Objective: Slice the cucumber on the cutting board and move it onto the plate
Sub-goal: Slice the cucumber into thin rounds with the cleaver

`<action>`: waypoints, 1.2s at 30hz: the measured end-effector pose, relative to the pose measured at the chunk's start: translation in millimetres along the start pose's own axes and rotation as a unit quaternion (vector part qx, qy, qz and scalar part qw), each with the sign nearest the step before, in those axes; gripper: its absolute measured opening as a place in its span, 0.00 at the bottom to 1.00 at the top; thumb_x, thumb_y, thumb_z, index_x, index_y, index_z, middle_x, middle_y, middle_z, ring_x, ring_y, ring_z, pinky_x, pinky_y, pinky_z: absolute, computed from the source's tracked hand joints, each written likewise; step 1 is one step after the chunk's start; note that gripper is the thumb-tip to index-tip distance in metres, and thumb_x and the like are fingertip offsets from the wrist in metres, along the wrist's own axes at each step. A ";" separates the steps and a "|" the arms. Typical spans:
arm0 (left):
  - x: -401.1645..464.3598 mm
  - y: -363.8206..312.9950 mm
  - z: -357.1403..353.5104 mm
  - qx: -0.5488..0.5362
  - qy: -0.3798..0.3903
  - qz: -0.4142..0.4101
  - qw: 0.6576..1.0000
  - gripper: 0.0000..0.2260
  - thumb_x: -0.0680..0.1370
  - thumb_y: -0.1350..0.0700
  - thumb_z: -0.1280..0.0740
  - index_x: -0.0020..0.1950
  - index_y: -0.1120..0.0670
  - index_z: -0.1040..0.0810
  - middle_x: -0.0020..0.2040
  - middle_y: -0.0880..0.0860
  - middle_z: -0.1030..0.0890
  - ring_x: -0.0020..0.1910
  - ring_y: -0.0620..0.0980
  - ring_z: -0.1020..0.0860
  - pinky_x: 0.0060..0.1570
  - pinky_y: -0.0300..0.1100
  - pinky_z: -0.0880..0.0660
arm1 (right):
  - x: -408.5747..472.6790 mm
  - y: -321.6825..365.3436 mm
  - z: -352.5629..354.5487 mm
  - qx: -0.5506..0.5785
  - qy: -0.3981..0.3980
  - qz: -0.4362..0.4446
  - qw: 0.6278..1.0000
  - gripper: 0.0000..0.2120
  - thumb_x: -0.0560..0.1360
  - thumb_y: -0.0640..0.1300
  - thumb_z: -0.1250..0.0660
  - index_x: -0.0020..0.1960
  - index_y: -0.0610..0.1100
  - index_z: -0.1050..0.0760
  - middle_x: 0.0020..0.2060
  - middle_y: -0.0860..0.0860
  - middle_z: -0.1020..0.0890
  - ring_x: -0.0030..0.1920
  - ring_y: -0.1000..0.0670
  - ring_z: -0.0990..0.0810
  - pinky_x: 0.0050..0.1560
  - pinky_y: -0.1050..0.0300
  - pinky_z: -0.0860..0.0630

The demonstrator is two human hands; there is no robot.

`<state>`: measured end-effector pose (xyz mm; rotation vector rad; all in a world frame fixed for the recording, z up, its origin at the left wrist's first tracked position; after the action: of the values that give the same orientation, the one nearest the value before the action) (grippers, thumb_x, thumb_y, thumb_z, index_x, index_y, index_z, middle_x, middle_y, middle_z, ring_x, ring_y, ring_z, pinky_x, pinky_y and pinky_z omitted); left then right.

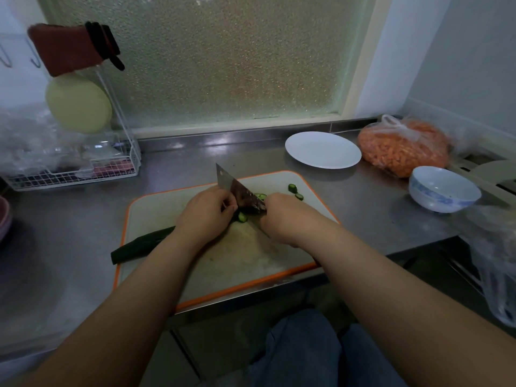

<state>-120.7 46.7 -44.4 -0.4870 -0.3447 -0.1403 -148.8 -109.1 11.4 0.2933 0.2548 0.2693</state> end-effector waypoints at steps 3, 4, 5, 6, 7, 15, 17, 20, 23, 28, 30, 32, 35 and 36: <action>0.1 0.3 -0.5 0.003 0.000 0.003 1.000 0.03 0.74 0.56 0.33 0.41 0.50 0.24 0.40 0.47 0.27 0.40 0.48 0.28 0.39 0.41 0.35 | 1.3 0.9 -1.3 0.006 0.007 -0.005 1.000 0.13 0.78 0.37 0.43 0.61 0.38 0.27 0.40 0.43 0.26 0.37 0.45 0.29 0.26 0.61 0.37; 0.2 0.0 -0.4 0.003 0.000 0.003 1.000 0.03 0.74 0.57 0.33 0.41 0.50 0.23 0.40 0.47 0.27 0.40 0.48 0.28 0.39 0.41 0.35 | 1.5 1.1 -1.1 0.004 0.010 -0.003 1.000 0.13 0.78 0.37 0.43 0.60 0.38 0.27 0.35 0.46 0.28 0.34 0.46 0.29 0.26 0.61 0.37; 0.2 -0.8 -0.1 0.003 0.000 0.001 1.000 0.02 0.74 0.57 0.33 0.42 0.51 0.23 0.40 0.47 0.27 0.40 0.48 0.28 0.39 0.41 0.35 | 1.6 1.1 -0.3 0.002 0.012 0.000 1.000 0.13 0.78 0.37 0.43 0.60 0.37 0.27 0.32 0.47 0.31 0.30 0.48 0.31 0.25 0.61 0.37; 0.0 -1.5 0.2 0.003 0.000 0.000 1.000 0.02 0.74 0.57 0.33 0.42 0.51 0.23 0.40 0.47 0.27 0.40 0.49 0.28 0.39 0.41 0.35 | 1.5 0.8 0.8 0.000 0.013 0.003 1.000 0.13 0.78 0.36 0.43 0.60 0.37 0.26 0.31 0.48 0.32 0.28 0.50 0.33 0.25 0.61 0.38; -0.4 -2.2 0.6 0.003 0.001 -0.001 1.000 0.02 0.74 0.57 0.33 0.42 0.51 0.23 0.41 0.47 0.27 0.40 0.49 0.28 0.39 0.41 0.35 | 0.9 0.4 2.1 -0.002 0.014 0.003 1.000 0.13 0.78 0.36 0.43 0.60 0.37 0.26 0.31 0.48 0.33 0.27 0.51 0.35 0.25 0.62 0.38; -6.2 -2.2 -1.2 0.028 0.039 -0.021 0.999 0.10 0.70 0.50 0.28 0.46 0.47 0.29 0.47 0.45 0.30 0.47 0.48 0.29 0.43 0.41 0.35 | -1.0 -7.5 14.3 0.029 0.004 -0.001 1.000 0.11 0.78 0.40 0.42 0.57 0.39 0.25 0.34 0.47 0.28 0.30 0.48 0.30 0.25 0.61 0.37; -5.1 -2.8 -3.6 0.048 0.044 -0.018 0.998 0.11 0.71 0.49 0.29 0.47 0.47 0.30 0.47 0.46 0.30 0.49 0.50 0.28 0.42 0.42 0.34 | 0.7 -14.8 21.3 0.030 -0.042 -0.002 0.999 0.07 0.76 0.39 0.41 0.48 0.43 0.25 0.37 0.47 0.24 0.35 0.45 0.27 0.25 0.61 0.35; 1.3 -13.1 -9.3 0.159 0.033 -0.007 0.987 0.14 0.72 0.44 0.32 0.47 0.50 0.31 0.49 0.51 0.28 0.51 0.55 0.27 0.43 0.47 0.31 | -1.1 -20.7 29.4 0.029 -0.077 -0.010 0.997 0.09 0.76 0.38 0.41 0.37 0.46 0.32 0.35 0.49 0.27 0.39 0.45 0.27 0.32 0.59 0.32; 9.4 -27.0 -15.6 0.247 0.022 0.016 0.969 0.18 0.75 0.39 0.38 0.51 0.54 0.26 0.51 0.54 0.25 0.53 0.57 0.26 0.45 0.48 0.31 | -2.8 -23.6 29.7 0.047 -0.082 -0.019 0.995 0.09 0.76 0.37 0.42 0.38 0.45 0.28 0.37 0.48 0.24 0.46 0.41 0.23 0.38 0.58 0.29; 7.6 -14.5 -8.7 0.101 0.028 0.027 0.994 0.12 0.76 0.44 0.36 0.40 0.52 0.29 0.44 0.52 0.27 0.47 0.54 0.26 0.41 0.45 0.31 | 1.6 -30.3 18.7 0.055 -0.044 -0.031 0.997 0.12 0.77 0.41 0.42 0.57 0.40 0.26 0.48 0.41 0.22 0.42 0.43 0.25 0.40 0.55 0.29; 5.1 -6.0 0.0 0.035 0.035 0.025 0.998 0.08 0.75 0.49 0.33 0.39 0.51 0.27 0.42 0.50 0.27 0.43 0.51 0.26 0.40 0.42 0.34 | 2.0 -26.3 14.7 0.054 -0.019 -0.024 0.998 0.08 0.77 0.41 0.42 0.54 0.40 0.27 0.40 0.44 0.26 0.36 0.45 0.27 0.34 0.57 0.31; 3.0 -3.2 4.8 0.010 0.037 0.016 0.999 0.05 0.74 0.52 0.31 0.40 0.50 0.24 0.42 0.49 0.26 0.40 0.48 0.27 0.40 0.40 0.35 | 1.2 -20.7 10.9 0.042 -0.001 -0.024 0.999 0.05 0.78 0.39 0.43 0.51 0.42 0.29 0.35 0.47 0.30 0.34 0.46 0.29 0.28 0.59 0.35; 1.4 -3.4 2.7 0.005 0.030 0.007 1.000 0.04 0.73 0.54 0.31 0.40 0.50 0.24 0.41 0.48 0.27 0.39 0.47 0.29 0.39 0.39 0.37 | -0.6 -11.7 3.3 0.031 0.013 -0.014 0.999 0.11 0.78 0.36 0.44 0.57 0.40 0.27 0.44 0.43 0.23 0.41 0.44 0.29 0.26 0.60 0.38; 1.4 -3.6 1.7 0.008 0.025 0.004 1.000 0.04 0.74 0.54 0.31 0.40 0.50 0.24 0.41 0.48 0.27 0.40 0.47 0.30 0.39 0.39 0.38 | -1.0 -8.8 1.0 0.027 0.015 -0.011 0.999 0.11 0.78 0.36 0.44 0.57 0.40 0.27 0.48 0.40 0.22 0.41 0.44 0.29 0.26 0.60 0.39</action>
<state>-120.7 44.3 -41.0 -0.4689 -0.2942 -0.1422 -147.5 -117.8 9.8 0.3405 0.2949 0.2462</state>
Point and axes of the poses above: each hand's wrist, its own x-axis towards the middle knuckle, its own z-axis out of the back of the hand, y = z × x, the point moved 4 cm from there along x, towards the middle knuckle
